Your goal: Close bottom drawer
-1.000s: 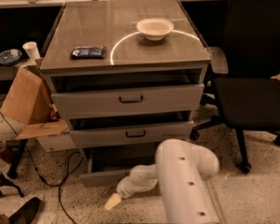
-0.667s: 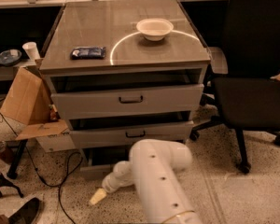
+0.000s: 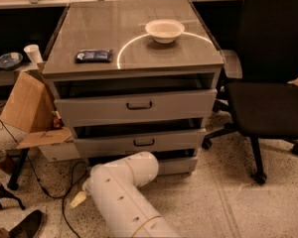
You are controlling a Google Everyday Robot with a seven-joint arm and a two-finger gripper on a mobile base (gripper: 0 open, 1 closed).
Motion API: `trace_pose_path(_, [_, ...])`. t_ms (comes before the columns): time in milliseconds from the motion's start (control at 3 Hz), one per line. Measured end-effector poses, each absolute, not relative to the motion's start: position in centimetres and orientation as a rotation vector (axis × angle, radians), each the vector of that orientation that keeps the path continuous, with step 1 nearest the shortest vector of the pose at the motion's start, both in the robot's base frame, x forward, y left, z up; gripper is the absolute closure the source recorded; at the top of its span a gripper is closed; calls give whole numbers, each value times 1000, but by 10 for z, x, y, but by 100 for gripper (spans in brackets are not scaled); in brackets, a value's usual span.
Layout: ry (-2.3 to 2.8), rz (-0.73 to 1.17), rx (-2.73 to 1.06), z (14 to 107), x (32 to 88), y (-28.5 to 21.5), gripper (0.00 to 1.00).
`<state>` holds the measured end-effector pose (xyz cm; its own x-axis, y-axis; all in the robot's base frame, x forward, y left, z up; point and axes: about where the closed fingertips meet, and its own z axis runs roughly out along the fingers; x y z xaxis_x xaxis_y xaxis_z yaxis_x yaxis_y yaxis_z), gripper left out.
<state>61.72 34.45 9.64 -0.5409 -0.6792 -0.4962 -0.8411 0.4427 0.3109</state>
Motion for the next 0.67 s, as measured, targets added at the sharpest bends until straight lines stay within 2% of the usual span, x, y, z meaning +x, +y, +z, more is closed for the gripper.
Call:
trace_pose_path(333, [2398,743,-1301,97,644,413,4])
trace_pose_path(667, [2196,657,-1268,162,714,426,27])
